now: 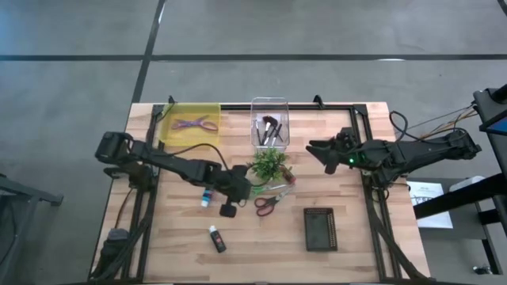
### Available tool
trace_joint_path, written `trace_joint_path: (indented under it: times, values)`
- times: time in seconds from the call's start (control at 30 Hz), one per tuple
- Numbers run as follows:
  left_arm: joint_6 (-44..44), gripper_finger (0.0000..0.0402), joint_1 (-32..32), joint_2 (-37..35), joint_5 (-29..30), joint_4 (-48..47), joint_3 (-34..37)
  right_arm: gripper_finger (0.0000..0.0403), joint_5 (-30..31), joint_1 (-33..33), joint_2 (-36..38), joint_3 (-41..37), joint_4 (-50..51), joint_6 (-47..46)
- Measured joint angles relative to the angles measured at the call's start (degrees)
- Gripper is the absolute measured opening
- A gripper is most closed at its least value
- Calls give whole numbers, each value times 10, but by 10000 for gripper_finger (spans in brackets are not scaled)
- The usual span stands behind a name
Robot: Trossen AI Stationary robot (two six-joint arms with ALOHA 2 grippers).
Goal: Pick & Place Paint Supplies
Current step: Put the green scissors into the yellow bin
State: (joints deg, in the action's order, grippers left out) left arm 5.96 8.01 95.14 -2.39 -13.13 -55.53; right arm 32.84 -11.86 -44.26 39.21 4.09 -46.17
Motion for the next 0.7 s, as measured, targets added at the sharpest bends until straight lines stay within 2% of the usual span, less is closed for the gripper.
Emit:
trace_joint_path:
  times: [0.43,0.53,0.7]
  values:
    - [-3,37,-1,3,16,-39,4,215,0,0,0,8,1,8]
    - [-3,56,-1,3,15,-36,4,215,0,0,0,8,1,8]
    - [3,114,-1,7,16,-36,6,215,1,0,0,8,1,11]
